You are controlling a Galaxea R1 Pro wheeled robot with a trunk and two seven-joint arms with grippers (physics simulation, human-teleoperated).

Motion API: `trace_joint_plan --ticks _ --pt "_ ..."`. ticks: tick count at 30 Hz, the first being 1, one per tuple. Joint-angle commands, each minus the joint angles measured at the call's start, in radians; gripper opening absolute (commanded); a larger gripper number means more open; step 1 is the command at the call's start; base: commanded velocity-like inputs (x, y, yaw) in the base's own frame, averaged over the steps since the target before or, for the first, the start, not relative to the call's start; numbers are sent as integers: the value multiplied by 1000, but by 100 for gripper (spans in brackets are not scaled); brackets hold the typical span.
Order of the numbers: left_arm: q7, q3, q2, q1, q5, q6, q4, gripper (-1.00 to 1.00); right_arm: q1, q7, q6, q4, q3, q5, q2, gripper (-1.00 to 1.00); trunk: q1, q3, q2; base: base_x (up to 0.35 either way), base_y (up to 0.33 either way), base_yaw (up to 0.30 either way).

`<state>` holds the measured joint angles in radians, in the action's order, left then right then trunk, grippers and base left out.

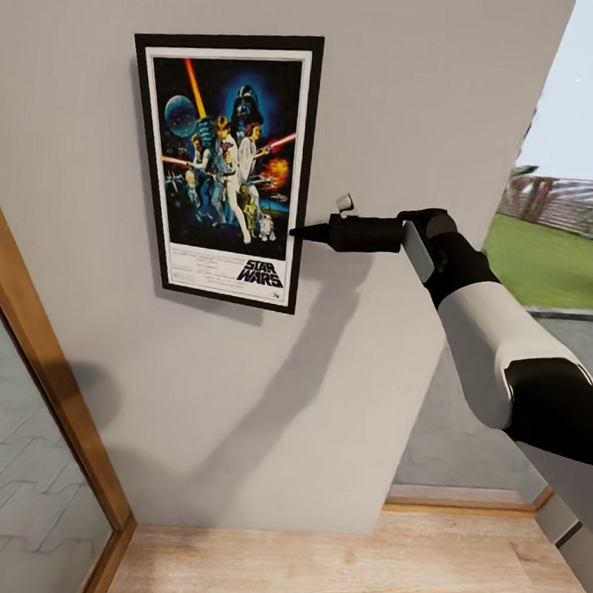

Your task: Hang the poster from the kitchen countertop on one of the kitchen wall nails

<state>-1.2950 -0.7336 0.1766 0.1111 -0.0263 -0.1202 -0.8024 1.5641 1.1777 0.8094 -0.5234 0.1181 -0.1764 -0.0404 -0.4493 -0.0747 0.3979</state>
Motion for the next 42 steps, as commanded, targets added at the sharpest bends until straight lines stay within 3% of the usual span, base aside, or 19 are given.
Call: trace_joint_plan --ticks 1,42 --pt "-1 -1 0 0 -3 -10 -1 100 1 -1 8 0 3 -9 1 -100 -1 -2 2 42 0 0" --pt "-1 -1 0 -1 -3 -10 -1 100 1 -1 7 0 3 -9 1 -100 -1 -2 2 20 0 0"
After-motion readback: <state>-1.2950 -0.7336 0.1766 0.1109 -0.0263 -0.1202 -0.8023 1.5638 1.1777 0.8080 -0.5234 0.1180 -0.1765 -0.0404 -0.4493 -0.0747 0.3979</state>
